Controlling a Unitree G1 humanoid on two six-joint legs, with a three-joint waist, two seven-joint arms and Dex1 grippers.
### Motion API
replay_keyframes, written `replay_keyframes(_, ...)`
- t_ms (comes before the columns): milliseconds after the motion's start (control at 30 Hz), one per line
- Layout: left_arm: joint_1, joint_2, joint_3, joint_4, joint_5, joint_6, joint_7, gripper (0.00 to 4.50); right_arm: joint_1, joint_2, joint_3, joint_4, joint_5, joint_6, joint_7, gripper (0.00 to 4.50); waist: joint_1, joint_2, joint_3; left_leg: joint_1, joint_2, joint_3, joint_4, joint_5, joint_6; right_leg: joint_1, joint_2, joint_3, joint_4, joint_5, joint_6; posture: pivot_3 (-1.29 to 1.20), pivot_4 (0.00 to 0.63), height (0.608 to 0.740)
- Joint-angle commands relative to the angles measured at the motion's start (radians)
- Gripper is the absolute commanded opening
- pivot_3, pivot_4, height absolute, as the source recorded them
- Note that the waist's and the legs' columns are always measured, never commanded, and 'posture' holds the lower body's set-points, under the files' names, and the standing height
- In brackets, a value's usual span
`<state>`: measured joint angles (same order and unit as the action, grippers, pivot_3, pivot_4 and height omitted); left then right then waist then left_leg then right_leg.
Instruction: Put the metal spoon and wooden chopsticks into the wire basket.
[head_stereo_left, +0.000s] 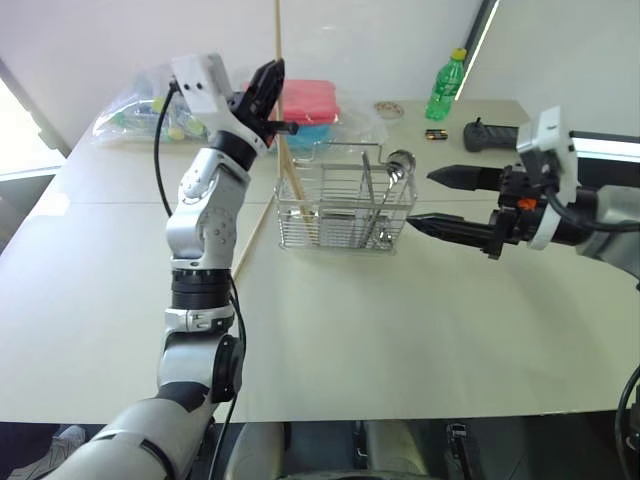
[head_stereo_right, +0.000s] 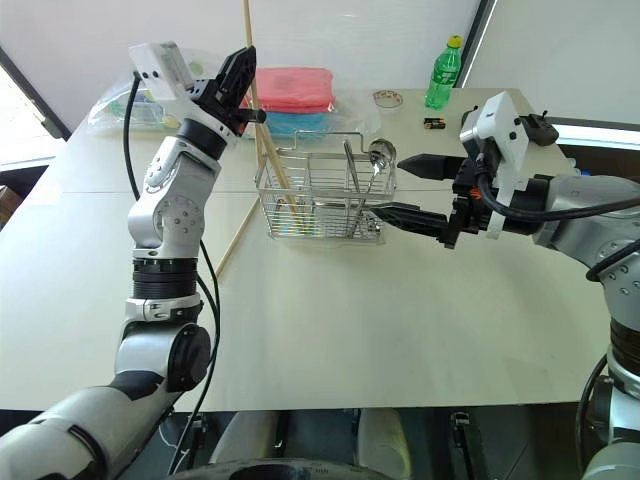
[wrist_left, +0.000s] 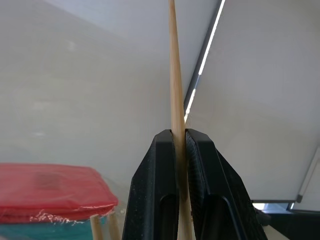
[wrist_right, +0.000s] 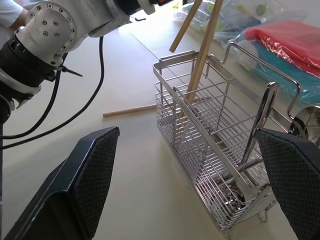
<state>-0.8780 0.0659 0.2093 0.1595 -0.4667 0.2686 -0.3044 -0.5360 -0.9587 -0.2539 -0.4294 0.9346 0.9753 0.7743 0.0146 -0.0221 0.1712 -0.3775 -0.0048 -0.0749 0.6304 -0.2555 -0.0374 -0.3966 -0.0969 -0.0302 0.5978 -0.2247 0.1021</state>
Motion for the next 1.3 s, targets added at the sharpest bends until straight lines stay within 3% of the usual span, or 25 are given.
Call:
replay_keyframes(33,-0.02,-0.006,-0.014,-0.018,-0.012,-0.012,-0.013,0.02,0.003,-0.004,-0.049,-0.03,0.025,-0.002,-0.015,4.47,0.0,0.0,0.0,0.0,0.0,0.0,0.0,0.0,0.0,0.0,0.0,0.0,0.0,0.0,0.0,0.0,0.15,0.708)
replay_keyframes(167,-0.02,-0.009,-0.006,-0.018,-0.025,-0.001,-0.013,0.02,0.009,-0.004,-0.056,-0.029,0.044,0.002,-0.033,4.47,-0.002,0.0,0.0,0.0,0.0,0.0,0.0,0.0,0.0,0.0,0.0,0.0,0.0,0.0,0.0,0.0,0.15,0.708)
replay_keyframes(200,-0.022,-0.005,-0.004,-0.018,-0.026,0.001,-0.014,0.84,0.009,-0.004,-0.056,-0.027,0.045,0.0,-0.035,4.47,-0.002,0.0,0.0,0.0,0.0,0.0,0.0,0.0,0.0,0.0,0.0,0.0,0.0,0.0,0.0,0.0,0.15,0.708)
replay_keyframes(233,-0.024,-0.001,-0.002,-0.02,-0.028,0.005,-0.014,1.07,0.009,-0.004,-0.055,-0.025,0.046,-0.001,-0.037,4.47,-0.001,0.0,0.0,0.0,0.0,0.0,0.0,0.0,0.0,0.0,0.0,0.0,0.0,0.0,0.0,0.0,0.15,0.708)
replay_keyframes(467,-0.014,0.026,0.005,-0.079,-0.073,0.076,-0.016,4.49,0.007,0.012,-0.046,-0.006,0.041,-0.01,-0.047,4.47,-0.001,0.0,0.0,0.0,0.0,0.0,0.0,0.0,0.0,0.0,0.0,0.0,0.0,0.0,0.0,0.0,0.15,0.708)
replay_keyframes(767,-0.039,0.121,0.059,-0.166,-0.145,0.206,0.039,4.49,-0.003,0.028,-0.026,0.016,0.019,-0.019,-0.044,4.47,-0.003,0.0,0.0,0.0,0.0,0.0,0.0,0.0,0.0,0.0,0.0,0.0,0.0,0.0,0.0,0.0,0.15,0.708)
replay_keyframes(967,-0.094,0.356,0.101,-0.22,-0.255,0.479,0.012,4.49,0.037,0.002,-0.016,-0.009,-0.004,-0.04,0.008,4.47,-0.004,0.0,0.0,0.0,0.0,-0.001,-0.001,0.0,0.0,-0.001,0.0,0.0,0.001,0.0,0.0,0.0,0.15,0.708)
replay_keyframes(1133,-0.027,0.659,-0.076,-0.156,-0.17,0.674,-0.189,4.49,0.069,-0.016,-0.023,-0.031,-0.01,-0.056,0.042,4.47,-0.01,0.002,0.0,0.002,0.0,0.0,-0.003,0.0,0.0,-0.001,0.0,0.0,0.001,0.0,0.0,0.0,0.15,0.708)
replay_keyframes(1200,0.007,0.718,-0.164,-0.134,-0.115,0.719,-0.221,4.49,0.075,-0.009,-0.021,-0.028,-0.021,-0.067,0.04,4.47,-0.009,0.002,0.0,0.002,0.0,0.0,-0.002,0.0,0.0,0.0,0.0,0.0,0.001,-0.002,-0.003,0.0,0.15,0.708)
replay_keyframes(1300,0.029,0.719,-0.241,-0.077,-0.048,0.761,-0.213,4.49,0.08,0.001,-0.02,-0.027,-0.027,-0.074,0.029,4.47,-0.002,0.001,0.0,0.002,0.0,0.0,-0.002,0.0,0.0,0.0,0.0,0.0,0.001,-0.002,-0.004,0.0,0.15,0.708)
